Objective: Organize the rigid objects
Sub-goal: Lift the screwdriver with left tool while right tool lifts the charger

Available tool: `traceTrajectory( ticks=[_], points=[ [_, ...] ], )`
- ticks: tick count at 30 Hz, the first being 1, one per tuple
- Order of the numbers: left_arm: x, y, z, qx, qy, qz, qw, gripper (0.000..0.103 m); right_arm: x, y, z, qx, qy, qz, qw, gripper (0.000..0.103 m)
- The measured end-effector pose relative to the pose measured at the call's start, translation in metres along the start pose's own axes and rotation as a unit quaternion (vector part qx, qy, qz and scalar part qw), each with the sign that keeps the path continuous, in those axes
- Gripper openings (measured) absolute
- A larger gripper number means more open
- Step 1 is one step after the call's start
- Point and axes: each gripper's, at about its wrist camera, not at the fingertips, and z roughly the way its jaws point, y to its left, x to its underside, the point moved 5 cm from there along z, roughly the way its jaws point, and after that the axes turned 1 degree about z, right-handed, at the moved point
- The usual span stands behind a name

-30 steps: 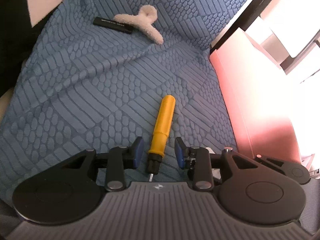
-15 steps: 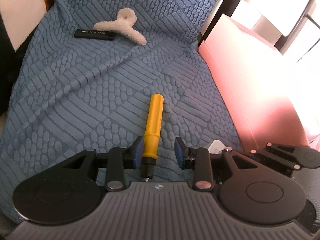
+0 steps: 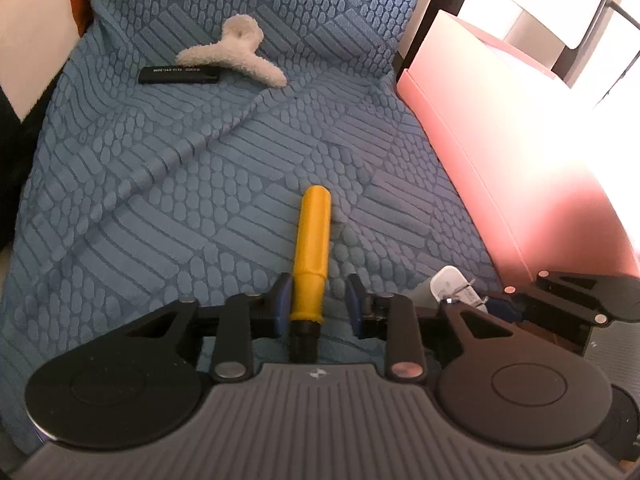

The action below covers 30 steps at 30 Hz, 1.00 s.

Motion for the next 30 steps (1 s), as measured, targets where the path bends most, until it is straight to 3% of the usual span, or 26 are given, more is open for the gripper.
traceTrajectory(
  ticks=[2, 8, 16, 23, 30],
  points=[
    [0.0, 0.002, 0.0, -0.001, -0.003, -0.006, 1.0, 0.022, -0.001, 0.001, 0.002, -0.005, -0.002, 0.002, 1.0, 0.034],
    [0.0, 0.005, -0.001, -0.005, -0.008, -0.019, 0.9998, 0.021, -0.001, 0.006, -0.003, 0.012, -0.002, -0.011, 1.0, 0.03],
    [-0.006, 0.003, -0.023, 0.019, -0.032, -0.05, 0.998, 0.021, -0.008, 0.0, -0.026, 0.016, -0.021, 0.022, 0.999, 0.03],
    [-0.014, -0.006, -0.066, 0.016, -0.086, -0.05, 0.9949, 0.021, -0.01, -0.012, -0.055, 0.013, -0.047, 0.088, 0.995, 0.03],
    [-0.021, -0.013, -0.112, 0.012, -0.13, -0.068, 0.9891, 0.021, -0.023, -0.001, -0.104, 0.026, -0.098, 0.066, 0.993, 0.03]
  ],
)
